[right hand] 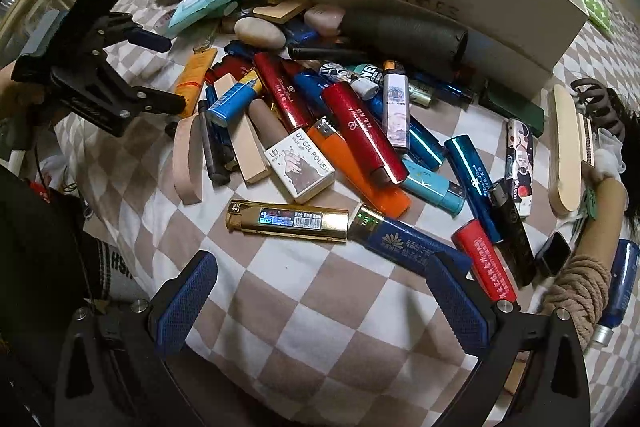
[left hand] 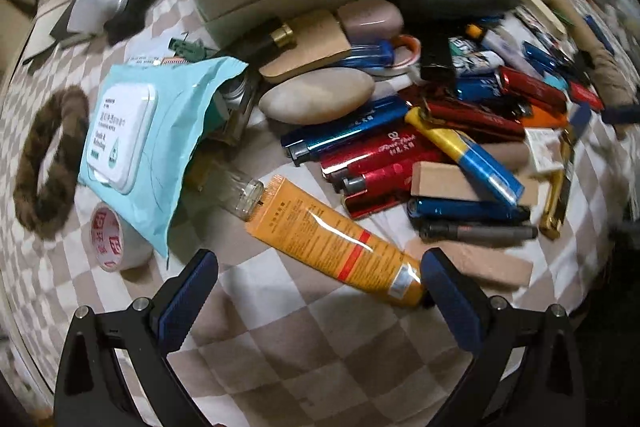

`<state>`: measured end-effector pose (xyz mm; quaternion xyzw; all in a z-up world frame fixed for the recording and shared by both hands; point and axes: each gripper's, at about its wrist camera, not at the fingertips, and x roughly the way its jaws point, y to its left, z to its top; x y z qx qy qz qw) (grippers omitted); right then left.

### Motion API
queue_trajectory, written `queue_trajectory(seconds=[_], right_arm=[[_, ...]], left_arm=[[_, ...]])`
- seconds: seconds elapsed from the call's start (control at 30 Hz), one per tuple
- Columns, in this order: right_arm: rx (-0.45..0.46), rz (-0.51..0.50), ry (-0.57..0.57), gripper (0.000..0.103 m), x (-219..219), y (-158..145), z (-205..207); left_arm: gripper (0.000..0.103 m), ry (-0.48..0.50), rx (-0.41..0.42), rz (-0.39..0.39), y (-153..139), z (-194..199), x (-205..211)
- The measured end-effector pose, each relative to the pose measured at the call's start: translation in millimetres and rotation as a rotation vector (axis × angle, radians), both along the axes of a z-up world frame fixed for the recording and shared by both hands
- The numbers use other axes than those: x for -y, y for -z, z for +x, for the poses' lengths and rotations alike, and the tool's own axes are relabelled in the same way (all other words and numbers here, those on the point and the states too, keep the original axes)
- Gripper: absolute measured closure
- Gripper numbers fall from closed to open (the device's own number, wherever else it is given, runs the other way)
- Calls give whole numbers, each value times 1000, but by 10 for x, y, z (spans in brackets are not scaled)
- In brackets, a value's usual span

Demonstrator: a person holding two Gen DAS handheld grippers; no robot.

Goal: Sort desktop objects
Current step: 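Grasp the orange tube with the left tool while the right grasps the gold lighter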

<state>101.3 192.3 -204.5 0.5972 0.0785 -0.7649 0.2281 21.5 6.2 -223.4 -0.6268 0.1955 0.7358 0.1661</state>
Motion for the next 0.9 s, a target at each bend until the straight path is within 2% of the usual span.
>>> queue_trajectory(seconds=[0.17, 0.2, 0.43, 0.5, 0.63, 0.9], right_arm=[[-47, -30, -17, 0, 34, 66, 22], [-50, -42, -18, 0, 32, 75, 22], [-36, -137, -40, 0, 70, 95, 34], [-41, -128, -60, 0, 127, 103, 39], [-29, -109, -77, 0, 187, 161, 25], [-25, -84, -115, 0, 322, 237, -31]], left_arm=[[3, -55, 34, -24, 30, 37, -25], [7, -59, 42, -27, 41, 51, -29], [9, -78, 68, -58, 77, 122, 30], [14, -53, 82, -88, 125, 165, 49], [14, -55, 87, -79, 105, 186, 130], [14, -47, 44, -127, 44, 201, 329]])
